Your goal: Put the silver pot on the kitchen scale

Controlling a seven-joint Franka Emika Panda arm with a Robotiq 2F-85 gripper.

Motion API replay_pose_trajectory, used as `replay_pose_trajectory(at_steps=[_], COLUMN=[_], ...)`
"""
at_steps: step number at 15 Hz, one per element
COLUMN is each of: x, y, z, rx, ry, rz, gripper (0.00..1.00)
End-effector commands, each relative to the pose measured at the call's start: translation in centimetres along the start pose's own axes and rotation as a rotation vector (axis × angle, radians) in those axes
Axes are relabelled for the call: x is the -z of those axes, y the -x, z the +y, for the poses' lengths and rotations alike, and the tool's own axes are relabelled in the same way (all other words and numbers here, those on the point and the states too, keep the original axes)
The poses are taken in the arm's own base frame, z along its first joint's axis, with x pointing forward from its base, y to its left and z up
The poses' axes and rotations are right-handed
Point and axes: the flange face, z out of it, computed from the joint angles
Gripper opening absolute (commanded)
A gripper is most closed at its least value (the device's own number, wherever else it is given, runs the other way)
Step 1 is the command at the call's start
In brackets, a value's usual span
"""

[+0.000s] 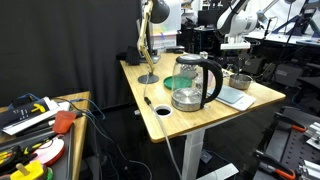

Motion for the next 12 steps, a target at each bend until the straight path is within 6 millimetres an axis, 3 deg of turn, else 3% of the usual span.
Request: replay_pose_trajectory(at_steps=[1, 6, 7, 8, 12], x=[-1.4, -2.8, -2.8, -2.7, -2.5], y=[-1.5, -2.8, -2.9, -3.1, -3.6], z=[-0.7, -1.4, -1.5, -1.4, -1.6], rx=[0.009, 0.000, 0.000, 0.000, -0.003], ry=[-0.003, 0.023, 0.024, 0.024, 0.024], rz=[-0.038, -0.038, -0.040, -0.041, -0.045], gripper=[1.00, 0.99, 0.74, 0.73, 0.45])
